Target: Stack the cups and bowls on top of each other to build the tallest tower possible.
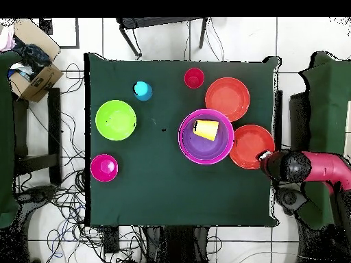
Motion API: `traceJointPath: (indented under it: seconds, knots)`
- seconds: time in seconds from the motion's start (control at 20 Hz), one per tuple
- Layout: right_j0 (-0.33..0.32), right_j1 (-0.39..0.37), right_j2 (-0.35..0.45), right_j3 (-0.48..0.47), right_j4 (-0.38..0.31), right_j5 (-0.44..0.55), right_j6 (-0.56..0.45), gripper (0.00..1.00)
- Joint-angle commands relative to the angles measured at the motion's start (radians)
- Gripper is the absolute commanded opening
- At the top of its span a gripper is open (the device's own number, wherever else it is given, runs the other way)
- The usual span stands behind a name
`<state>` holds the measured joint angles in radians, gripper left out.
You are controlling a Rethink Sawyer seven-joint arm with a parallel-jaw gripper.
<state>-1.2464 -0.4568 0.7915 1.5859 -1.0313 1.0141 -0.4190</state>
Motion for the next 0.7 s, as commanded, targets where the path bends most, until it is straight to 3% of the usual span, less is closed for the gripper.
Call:
traceJointPath:
  seconds: [0.05,0.7]
  knots:
    - [0.013,-0.085,-0.024,0.086,-0.029,0.047,-0.277,0.0]
    - [-0.065,-0.158,0.073,0.178,0.096,0.067,-0.311,0.0]
